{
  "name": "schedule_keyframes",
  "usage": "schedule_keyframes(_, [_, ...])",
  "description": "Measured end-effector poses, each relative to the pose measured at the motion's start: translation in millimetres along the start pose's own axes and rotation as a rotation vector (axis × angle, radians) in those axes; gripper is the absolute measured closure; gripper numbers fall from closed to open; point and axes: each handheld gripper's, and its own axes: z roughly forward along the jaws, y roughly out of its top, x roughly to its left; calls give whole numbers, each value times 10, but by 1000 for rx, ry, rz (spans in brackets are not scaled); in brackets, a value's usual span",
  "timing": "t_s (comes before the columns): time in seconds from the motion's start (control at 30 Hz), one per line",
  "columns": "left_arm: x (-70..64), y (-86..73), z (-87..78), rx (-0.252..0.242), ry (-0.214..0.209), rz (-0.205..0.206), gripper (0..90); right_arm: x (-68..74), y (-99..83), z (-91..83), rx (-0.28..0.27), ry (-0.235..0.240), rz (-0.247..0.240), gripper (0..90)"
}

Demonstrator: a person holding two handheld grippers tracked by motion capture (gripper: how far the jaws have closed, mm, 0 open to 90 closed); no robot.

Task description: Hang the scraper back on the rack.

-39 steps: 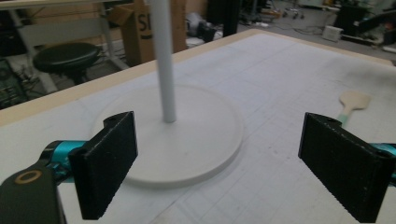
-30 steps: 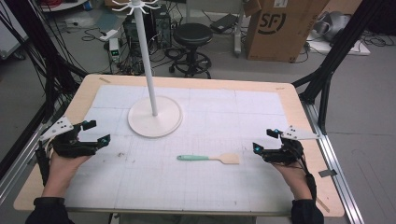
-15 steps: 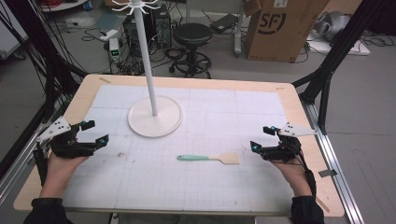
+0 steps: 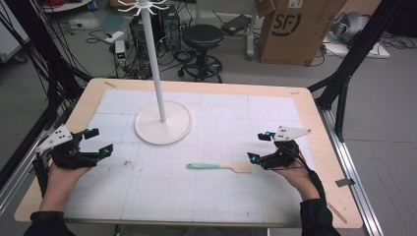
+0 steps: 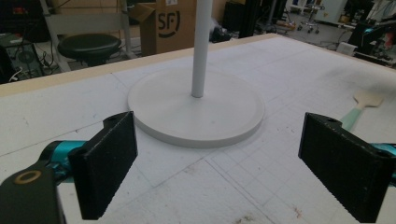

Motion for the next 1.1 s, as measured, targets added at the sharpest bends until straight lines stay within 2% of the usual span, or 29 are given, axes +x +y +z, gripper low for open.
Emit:
schedule_keyframes(0.1, [-6, -3, -22, 0, 1, 3, 122, 48, 23, 130, 24, 36, -14, 150])
schedule_keyframes(0.13, [-6, -4, -29, -1, 1, 2, 122, 86, 41, 225, 43, 56, -21, 151])
schedule_keyframes(0.17, [-5, -6, -36, -1, 1, 0, 122, 86, 41, 225, 43, 56, -21, 151])
schedule_keyframes(0.37, [5, -26, -43, -1, 4, 1, 123, 201, 67, 510, 90, 107, -30, 165])
schedule_keyframes(0.47, [6, -28, -37, -3, 3, -1, 123, 254, 67, 634, 116, 130, -41, 202])
schedule_keyframes(0.6, [12, -31, -33, 1, -1, 0, 128, 307, 59, 750, 161, 175, -48, 302])
schedule_keyframes(0.8, [12, -31, -29, -3, -2, -6, 132, 362, 47, 860, 216, 218, -79, 458])
schedule_keyframes(0.97, [17, -36, -18, 4, -8, -4, 136, 374, 43, 906, 241, 225, -115, 573])
schedule_keyframes(1.1, [15, -38, -7, 4, -11, -7, 140, 374, 26, 931, 260, 215, -129, 616])
